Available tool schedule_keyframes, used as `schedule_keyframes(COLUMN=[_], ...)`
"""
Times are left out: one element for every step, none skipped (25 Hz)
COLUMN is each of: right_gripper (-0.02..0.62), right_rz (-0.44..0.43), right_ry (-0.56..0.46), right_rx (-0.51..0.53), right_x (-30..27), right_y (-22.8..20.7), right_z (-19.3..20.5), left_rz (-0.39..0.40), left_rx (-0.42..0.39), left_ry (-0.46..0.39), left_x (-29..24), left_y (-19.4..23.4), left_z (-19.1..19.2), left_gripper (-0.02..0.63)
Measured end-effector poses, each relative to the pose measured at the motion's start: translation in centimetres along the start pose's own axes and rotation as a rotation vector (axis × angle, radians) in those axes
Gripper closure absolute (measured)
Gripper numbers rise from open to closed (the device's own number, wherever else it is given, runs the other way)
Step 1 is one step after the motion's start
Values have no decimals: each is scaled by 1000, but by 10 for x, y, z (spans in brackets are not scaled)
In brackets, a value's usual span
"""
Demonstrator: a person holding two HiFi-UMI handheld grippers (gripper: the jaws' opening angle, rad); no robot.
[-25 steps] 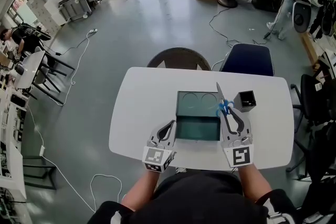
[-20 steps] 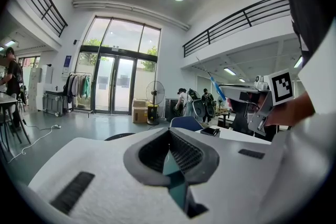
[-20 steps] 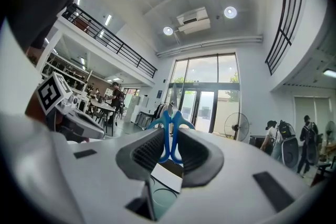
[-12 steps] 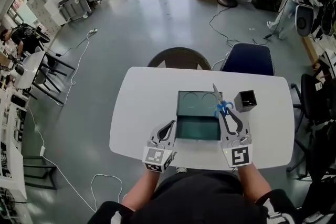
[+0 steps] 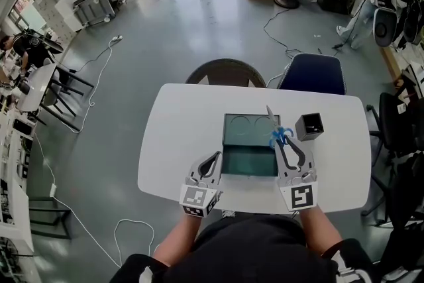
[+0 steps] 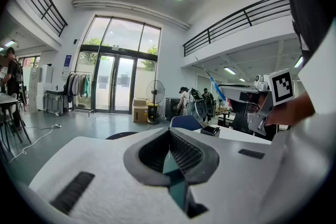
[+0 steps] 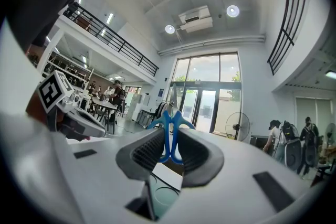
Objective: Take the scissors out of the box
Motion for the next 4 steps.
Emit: schedule_keyframes(right_gripper=[508, 508, 508, 508], right_rz=[0, 1, 1, 1], right_ry=[2, 3, 3, 2], right_rx=[1, 1, 1, 0], right_x=[0, 0, 0, 0], right_y=[0, 0, 0, 0], right_z=[0, 0, 0, 0], left_rz=[-5, -8, -10, -12], left_rx=[1, 2, 2, 1], left_ry=[1, 2, 3, 4], left_x=[0, 0, 0, 1], left_y=[0, 0, 0, 0], left_z=[-2, -3, -4, -6], left_gripper=[598, 598, 598, 598])
Point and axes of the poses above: the fingertips, and each gripper's own axes: x backward along the fingers, y to its left, z out of its underside, the point moved 10 cm from there along x, backward along the fingers, and after that the axes turned 11 degrees about z, right-handed, at the moved point
